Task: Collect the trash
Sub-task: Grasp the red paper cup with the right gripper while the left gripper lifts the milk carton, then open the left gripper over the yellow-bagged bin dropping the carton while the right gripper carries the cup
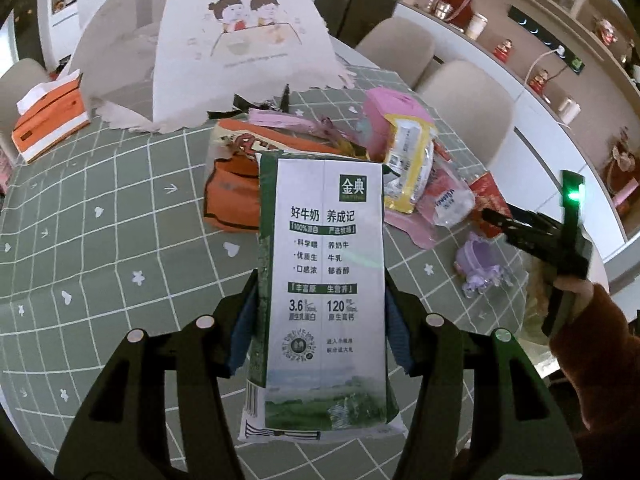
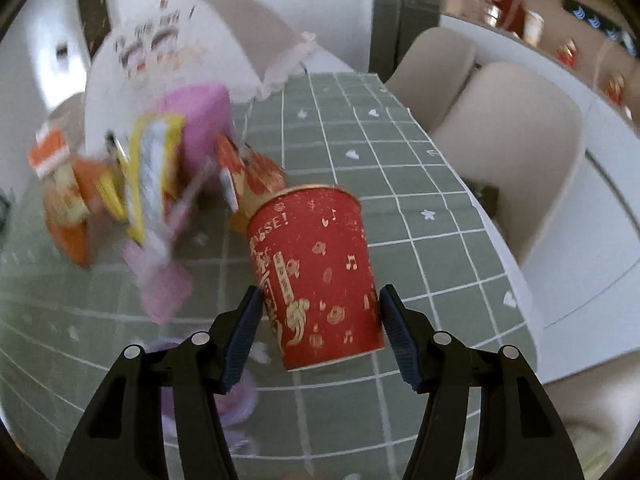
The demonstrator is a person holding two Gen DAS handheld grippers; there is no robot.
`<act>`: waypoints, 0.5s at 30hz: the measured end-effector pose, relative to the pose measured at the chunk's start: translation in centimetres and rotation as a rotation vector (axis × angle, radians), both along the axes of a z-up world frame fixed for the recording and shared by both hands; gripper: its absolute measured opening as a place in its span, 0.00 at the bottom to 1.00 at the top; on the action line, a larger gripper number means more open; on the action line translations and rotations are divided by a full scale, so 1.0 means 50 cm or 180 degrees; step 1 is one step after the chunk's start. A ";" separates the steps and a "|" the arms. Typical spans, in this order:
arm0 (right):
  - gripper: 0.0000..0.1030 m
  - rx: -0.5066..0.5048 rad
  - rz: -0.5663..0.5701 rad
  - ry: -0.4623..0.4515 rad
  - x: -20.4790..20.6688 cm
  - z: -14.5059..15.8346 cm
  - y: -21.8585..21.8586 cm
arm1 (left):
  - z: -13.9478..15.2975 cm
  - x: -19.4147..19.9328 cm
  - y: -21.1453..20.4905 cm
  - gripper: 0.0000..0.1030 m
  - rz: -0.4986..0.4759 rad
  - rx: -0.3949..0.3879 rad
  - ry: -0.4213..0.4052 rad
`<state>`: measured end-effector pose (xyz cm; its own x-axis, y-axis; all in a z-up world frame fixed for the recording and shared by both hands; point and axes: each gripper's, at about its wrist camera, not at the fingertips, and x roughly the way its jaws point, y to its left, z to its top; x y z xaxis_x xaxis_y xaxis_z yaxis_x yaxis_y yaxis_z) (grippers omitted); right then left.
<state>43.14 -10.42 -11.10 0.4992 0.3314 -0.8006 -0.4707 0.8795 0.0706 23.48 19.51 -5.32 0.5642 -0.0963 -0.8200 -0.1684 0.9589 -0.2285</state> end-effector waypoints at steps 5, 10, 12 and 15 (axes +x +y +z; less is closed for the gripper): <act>0.54 0.0352 -0.0179 0.0057 -0.035 0.058 -0.030 | 0.019 0.007 -0.023 0.51 0.0031 0.0022 -0.0149; 0.54 0.0414 -0.0270 -0.0177 -0.109 0.154 -0.062 | 0.061 0.029 -0.071 0.51 -0.0084 0.0030 -0.0375; 0.54 0.0426 -0.0317 -0.0291 -0.140 0.193 -0.086 | 0.088 0.033 -0.095 0.51 -0.0149 0.0065 -0.0496; 0.54 0.0431 -0.0413 -0.0423 -0.179 0.240 -0.129 | 0.133 0.037 -0.139 0.51 -0.0295 0.0108 -0.0702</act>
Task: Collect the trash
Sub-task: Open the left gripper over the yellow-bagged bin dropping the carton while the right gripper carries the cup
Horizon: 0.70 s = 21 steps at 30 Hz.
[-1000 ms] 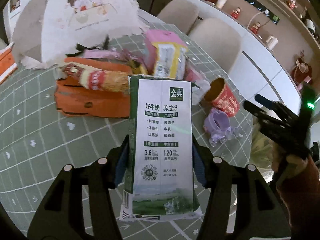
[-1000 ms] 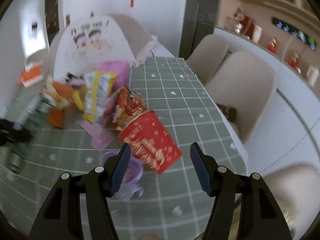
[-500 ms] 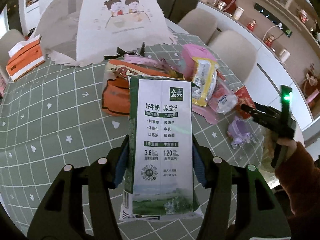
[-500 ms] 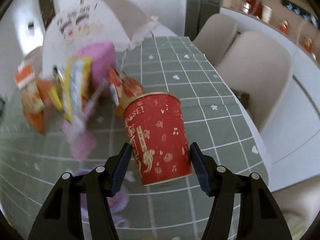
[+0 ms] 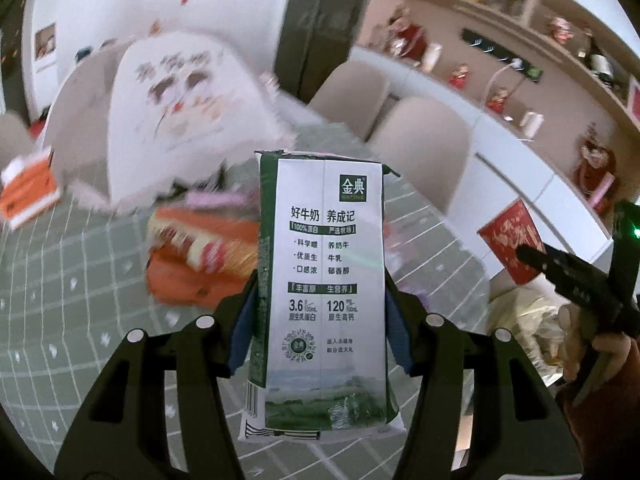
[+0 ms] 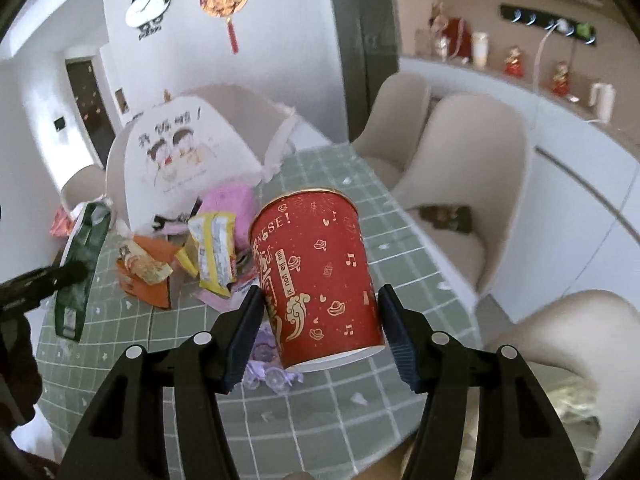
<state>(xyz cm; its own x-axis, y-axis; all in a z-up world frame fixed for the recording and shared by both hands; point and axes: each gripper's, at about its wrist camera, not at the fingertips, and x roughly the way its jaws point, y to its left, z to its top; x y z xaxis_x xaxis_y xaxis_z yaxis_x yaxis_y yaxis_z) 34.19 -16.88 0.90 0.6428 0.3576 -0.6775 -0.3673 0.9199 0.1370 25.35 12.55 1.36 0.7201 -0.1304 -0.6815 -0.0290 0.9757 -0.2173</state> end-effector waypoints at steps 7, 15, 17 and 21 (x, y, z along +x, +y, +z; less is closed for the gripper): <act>0.54 -0.0046 -0.0400 -0.0243 -0.087 0.069 -0.142 | 0.081 0.017 -0.143 0.51 -0.0480 0.0112 -0.0390; 0.54 -0.0191 -0.1031 -0.0408 -0.188 0.097 -0.337 | 0.095 0.044 -0.356 0.51 -0.1114 -0.0003 -0.0543; 0.54 -0.0254 -0.1189 -0.0440 -0.211 0.096 -0.384 | 0.089 0.050 -0.414 0.51 -0.1272 -0.0089 -0.0532; 0.54 -0.0309 -0.1451 -0.0424 -0.254 0.087 -0.467 | 0.071 0.049 -0.516 0.51 -0.1514 -0.0227 -0.0526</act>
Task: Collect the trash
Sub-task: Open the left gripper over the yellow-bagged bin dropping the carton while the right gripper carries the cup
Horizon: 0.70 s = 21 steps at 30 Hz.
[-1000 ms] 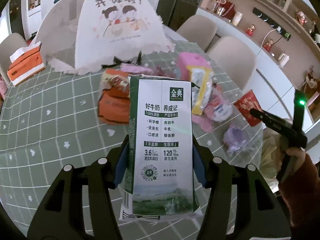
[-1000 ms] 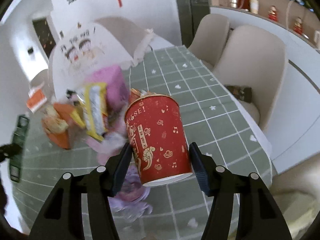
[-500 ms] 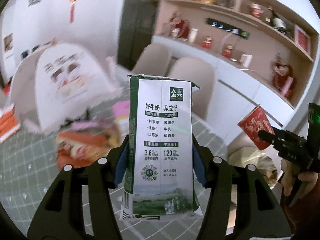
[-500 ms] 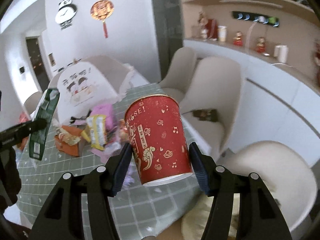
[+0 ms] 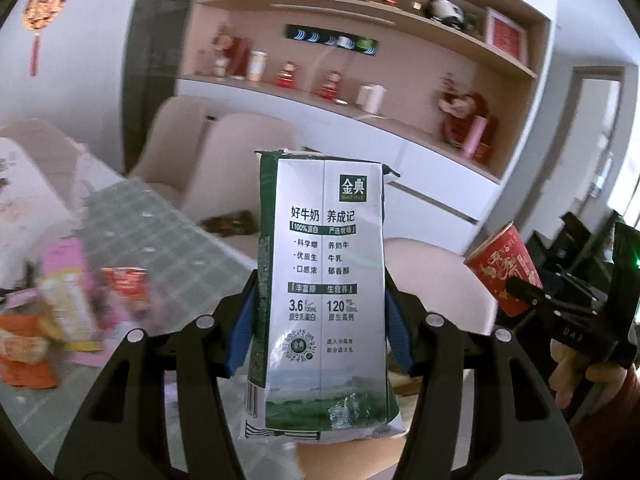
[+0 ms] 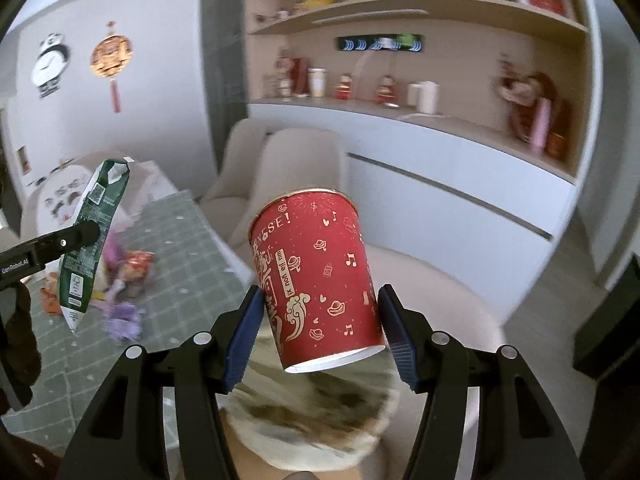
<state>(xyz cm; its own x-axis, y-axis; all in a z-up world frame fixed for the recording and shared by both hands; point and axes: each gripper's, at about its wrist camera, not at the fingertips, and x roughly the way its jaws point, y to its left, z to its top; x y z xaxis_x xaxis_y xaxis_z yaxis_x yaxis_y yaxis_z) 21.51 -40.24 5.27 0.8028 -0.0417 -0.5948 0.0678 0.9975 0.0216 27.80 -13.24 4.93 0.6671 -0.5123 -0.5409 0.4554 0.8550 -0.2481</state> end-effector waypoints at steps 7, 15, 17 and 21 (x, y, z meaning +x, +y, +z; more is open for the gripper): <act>0.54 0.0046 -0.0322 0.0090 -0.054 -0.034 -0.142 | -0.069 0.030 -0.190 0.51 -0.0325 -0.0251 0.0251; 0.54 0.0171 -0.0360 0.0276 -0.047 -0.102 -0.223 | -0.174 0.064 -0.337 0.63 -0.0605 -0.0258 0.0447; 0.54 0.0227 -0.0341 0.0319 -0.041 -0.119 -0.232 | -0.206 0.068 -0.339 0.67 -0.0640 -0.0269 0.0628; 0.54 0.0318 -0.0223 0.0383 -0.018 -0.147 -0.230 | -0.243 0.062 -0.311 0.74 -0.0454 -0.0243 0.0845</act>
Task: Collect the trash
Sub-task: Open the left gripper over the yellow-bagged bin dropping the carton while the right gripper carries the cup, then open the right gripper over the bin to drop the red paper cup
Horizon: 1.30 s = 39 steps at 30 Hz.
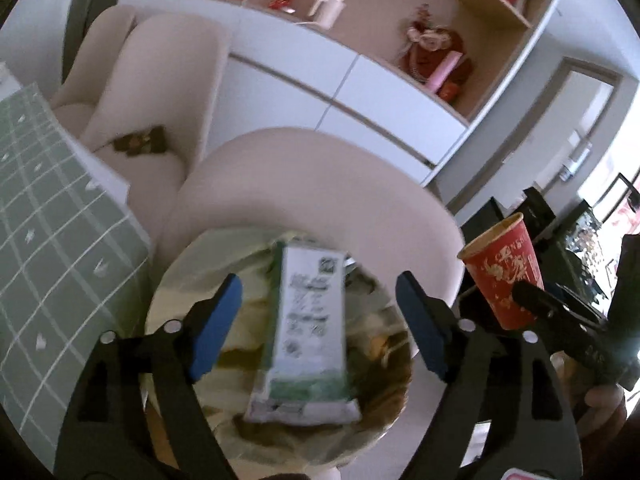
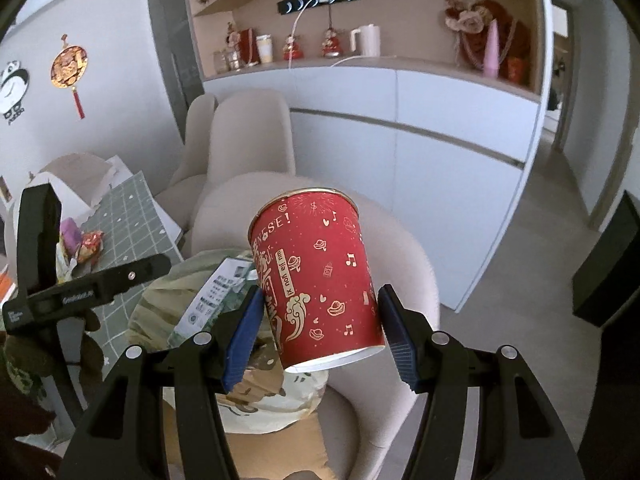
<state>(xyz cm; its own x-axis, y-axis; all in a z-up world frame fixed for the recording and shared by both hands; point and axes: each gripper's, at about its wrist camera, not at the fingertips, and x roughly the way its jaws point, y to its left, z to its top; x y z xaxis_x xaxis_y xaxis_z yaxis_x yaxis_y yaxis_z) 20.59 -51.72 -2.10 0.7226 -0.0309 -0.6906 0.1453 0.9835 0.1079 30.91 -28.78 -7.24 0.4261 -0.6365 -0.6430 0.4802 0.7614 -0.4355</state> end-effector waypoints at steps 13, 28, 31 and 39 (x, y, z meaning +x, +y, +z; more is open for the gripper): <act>0.54 0.0388 0.0665 0.0378 0.166 -0.125 0.159 | 0.040 -0.065 0.200 0.83 0.0688 0.0377 -0.0053; 0.54 0.0392 0.0703 0.1030 0.192 -0.233 0.246 | 0.054 -0.127 0.399 0.83 0.1212 0.0356 0.0061; 0.54 0.0461 0.0595 0.0895 0.169 -0.214 0.244 | 0.048 -0.131 0.416 0.83 0.1199 0.0354 0.0077; 0.55 0.0333 0.0276 0.0695 0.114 -0.158 0.256 | 0.042 -0.128 0.485 0.84 0.1165 0.0298 0.0082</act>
